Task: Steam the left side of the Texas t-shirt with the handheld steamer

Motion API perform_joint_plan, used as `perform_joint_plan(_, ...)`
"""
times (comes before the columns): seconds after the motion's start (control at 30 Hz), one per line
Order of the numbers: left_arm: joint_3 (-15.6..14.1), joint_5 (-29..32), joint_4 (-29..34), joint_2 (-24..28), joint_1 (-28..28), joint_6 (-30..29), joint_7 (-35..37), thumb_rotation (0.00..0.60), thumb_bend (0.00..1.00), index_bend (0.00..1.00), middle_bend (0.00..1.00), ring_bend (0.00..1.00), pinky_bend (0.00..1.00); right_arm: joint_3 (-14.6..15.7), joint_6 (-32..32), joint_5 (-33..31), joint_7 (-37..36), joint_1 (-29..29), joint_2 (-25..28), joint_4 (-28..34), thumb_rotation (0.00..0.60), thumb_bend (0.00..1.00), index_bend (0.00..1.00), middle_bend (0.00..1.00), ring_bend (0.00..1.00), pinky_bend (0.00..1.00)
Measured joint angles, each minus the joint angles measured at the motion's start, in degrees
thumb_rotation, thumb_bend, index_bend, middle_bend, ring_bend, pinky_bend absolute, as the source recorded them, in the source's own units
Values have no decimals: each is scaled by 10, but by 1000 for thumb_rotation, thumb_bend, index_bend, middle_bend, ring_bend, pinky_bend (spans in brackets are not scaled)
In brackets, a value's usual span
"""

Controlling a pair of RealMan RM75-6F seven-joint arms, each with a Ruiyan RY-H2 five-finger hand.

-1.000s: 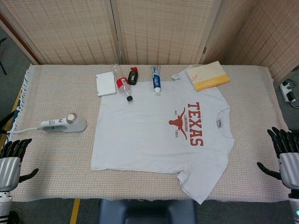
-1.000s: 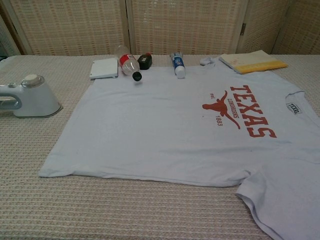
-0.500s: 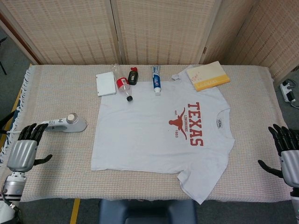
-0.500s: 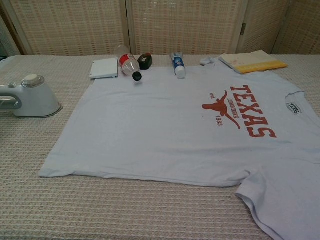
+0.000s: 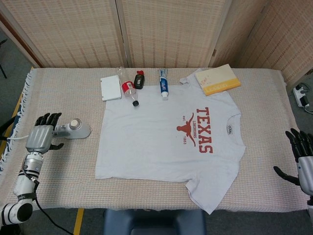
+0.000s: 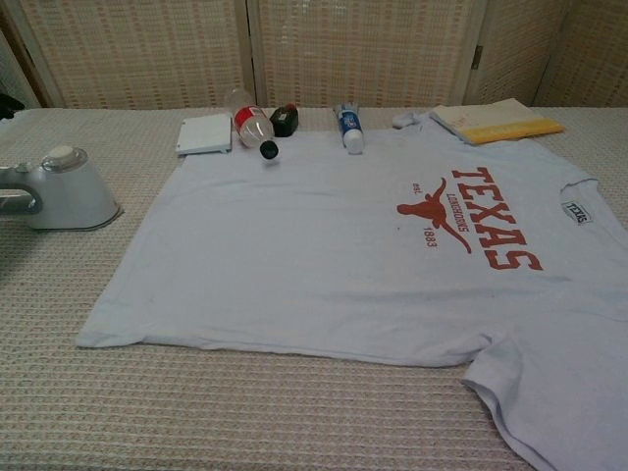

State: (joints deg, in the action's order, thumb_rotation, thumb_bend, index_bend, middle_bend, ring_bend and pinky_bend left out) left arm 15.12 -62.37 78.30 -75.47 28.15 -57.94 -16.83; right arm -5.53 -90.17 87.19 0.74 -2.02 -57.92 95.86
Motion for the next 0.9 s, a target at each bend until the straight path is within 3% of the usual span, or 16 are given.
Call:
perform_joint_plan(0.33,2,52,-138,-74,51,63,1,600,294,253,272,179,200,-1,6,-1,13,-5,0,9,600,101,0,50,0,46)
perform_joint_plan(0.6,-2,58,-215,-109,66,78,18,600,337,299,340,235,224,0,7,-4,18,-4,-1,12,600,100,0,49,0,46)
perform_joint_plan(0.9,-8,54,-272,-134,75,95,42,600,368,427,436,313,275,-1,13,-9,23,-6,-4,15,600,102,0,50,0,46)
